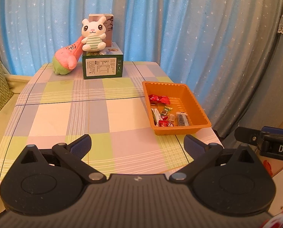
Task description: Organize snacks
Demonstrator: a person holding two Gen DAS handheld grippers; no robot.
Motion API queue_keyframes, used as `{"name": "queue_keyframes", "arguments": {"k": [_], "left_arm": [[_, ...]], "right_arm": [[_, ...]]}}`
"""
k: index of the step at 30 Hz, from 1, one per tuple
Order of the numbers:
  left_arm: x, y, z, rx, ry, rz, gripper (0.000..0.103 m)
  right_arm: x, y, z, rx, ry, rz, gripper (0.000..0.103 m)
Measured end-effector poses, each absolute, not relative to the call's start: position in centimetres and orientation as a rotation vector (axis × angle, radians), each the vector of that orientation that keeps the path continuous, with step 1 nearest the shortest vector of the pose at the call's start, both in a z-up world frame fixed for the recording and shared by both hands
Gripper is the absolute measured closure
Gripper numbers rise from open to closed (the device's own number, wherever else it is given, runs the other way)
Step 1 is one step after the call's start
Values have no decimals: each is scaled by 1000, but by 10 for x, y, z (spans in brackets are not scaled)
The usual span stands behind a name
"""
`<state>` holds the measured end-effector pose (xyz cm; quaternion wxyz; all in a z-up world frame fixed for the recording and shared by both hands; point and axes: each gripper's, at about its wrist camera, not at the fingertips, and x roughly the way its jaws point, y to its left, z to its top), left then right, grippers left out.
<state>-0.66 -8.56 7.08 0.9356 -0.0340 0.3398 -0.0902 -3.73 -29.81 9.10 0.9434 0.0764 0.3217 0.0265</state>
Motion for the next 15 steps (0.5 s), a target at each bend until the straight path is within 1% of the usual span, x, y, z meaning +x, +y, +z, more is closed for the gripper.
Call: {"name": "queue_keyframes", "arguments": {"k": [15], "left_arm": [[-6,-86,70,-62,694,-181,0]], "right_arm": [[-37,-298,92,152,654,54,18]]}}
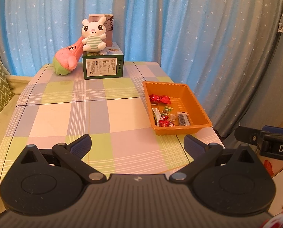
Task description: Organize snacks
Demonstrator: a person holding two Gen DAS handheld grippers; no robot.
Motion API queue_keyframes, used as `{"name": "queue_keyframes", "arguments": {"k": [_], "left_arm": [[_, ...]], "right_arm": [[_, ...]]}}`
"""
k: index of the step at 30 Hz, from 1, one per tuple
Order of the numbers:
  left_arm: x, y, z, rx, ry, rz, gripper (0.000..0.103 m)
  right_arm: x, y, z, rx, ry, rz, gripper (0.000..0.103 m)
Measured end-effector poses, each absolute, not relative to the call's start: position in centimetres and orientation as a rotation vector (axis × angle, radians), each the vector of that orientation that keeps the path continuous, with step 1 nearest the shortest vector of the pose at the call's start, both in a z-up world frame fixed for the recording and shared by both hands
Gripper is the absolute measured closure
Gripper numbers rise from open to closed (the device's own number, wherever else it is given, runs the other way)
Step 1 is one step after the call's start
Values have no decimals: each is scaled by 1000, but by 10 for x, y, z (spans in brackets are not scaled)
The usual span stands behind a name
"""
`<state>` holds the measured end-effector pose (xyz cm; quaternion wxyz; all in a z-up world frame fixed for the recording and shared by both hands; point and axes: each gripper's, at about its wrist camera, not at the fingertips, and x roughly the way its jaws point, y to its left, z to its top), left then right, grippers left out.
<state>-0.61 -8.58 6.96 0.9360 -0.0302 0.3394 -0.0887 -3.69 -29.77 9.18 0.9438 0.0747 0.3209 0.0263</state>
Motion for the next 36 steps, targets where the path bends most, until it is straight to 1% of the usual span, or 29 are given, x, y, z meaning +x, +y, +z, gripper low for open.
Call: {"name": "queue_keyframes", "arguments": {"k": [36], "left_arm": [[-8,-88,68,-61,694,-181,0]], "right_arm": [[-38,-295,86,146,660,50,18]]}}
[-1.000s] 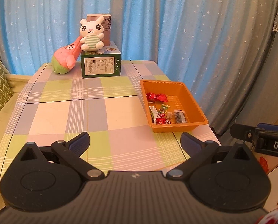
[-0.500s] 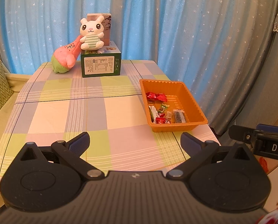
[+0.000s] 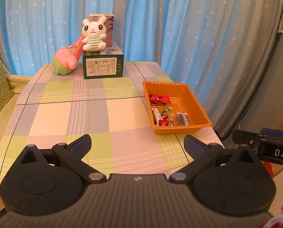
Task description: Organize snacks
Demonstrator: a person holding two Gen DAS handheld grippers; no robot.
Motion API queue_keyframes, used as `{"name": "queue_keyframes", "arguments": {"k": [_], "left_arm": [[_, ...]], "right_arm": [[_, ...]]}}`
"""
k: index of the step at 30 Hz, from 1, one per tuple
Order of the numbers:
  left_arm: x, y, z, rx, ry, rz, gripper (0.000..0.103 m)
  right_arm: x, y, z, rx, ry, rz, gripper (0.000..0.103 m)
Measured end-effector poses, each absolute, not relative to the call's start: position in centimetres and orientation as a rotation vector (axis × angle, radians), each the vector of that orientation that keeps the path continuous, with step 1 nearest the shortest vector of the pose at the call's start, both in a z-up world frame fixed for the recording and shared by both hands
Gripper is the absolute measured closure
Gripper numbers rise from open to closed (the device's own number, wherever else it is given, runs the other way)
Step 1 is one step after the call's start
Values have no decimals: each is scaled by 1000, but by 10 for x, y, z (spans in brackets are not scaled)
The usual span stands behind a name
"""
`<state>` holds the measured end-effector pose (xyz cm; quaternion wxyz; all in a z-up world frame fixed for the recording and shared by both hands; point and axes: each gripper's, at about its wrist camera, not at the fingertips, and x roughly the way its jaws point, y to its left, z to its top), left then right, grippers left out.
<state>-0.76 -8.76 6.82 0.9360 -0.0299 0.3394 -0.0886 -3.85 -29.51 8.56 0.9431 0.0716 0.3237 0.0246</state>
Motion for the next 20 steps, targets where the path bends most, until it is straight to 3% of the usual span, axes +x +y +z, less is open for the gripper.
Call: {"name": "queue_keyframes", "arguments": {"k": [20], "left_arm": [[-11,-89,67,-73,673,-174,0]], "right_arm": [[-39,-296,83,148,661,47,18]]}}
